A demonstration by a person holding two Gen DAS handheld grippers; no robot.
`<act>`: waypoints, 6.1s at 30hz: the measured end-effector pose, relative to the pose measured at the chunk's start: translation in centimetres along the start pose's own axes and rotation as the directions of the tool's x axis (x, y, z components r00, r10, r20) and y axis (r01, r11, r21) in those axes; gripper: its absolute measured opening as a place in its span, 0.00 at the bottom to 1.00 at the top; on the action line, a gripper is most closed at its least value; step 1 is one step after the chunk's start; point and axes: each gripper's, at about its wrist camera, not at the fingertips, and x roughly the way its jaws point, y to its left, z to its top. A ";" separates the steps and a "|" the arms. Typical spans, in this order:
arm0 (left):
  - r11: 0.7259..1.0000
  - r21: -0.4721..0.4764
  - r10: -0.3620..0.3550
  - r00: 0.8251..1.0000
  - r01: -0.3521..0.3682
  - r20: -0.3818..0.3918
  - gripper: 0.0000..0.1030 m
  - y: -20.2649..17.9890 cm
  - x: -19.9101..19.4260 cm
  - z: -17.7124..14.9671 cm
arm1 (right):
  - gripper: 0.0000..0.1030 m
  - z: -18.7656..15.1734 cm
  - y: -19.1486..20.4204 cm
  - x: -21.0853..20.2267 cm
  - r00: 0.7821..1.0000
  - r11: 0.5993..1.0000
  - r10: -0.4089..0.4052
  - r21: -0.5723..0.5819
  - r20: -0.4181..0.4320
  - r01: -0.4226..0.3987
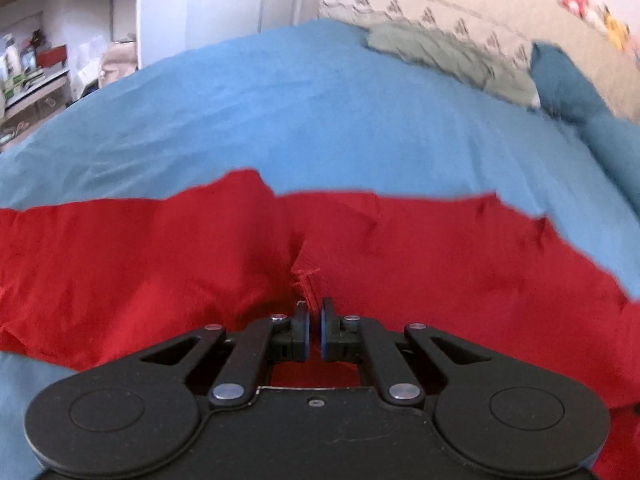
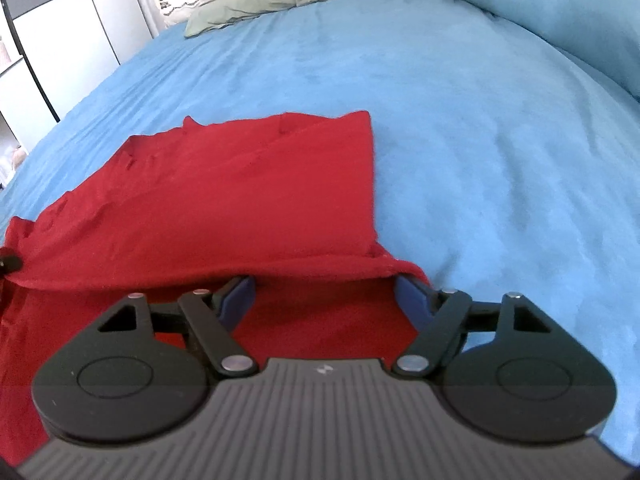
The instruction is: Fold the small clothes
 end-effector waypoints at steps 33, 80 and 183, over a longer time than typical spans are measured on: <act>0.969 0.228 -0.084 0.994 0.097 -0.067 0.85 -4.4 0.3 -2.8 | 1.00 5.8 4.2 8.4 0.999 0.994 -0.013 -0.112 0.044 0.017; 0.883 -0.437 0.184 0.983 -0.169 -0.008 0.37 35.0 -7.3 -1.5 | 1.00 -6.4 38.8 -8.0 0.994 0.984 0.105 -0.146 -0.001 -0.104; 0.961 0.266 0.085 0.995 -0.071 -0.044 0.88 2.8 -1.1 -4.5 | 0.23 10.7 11.8 -3.2 1.000 0.988 0.017 -0.152 0.024 -0.013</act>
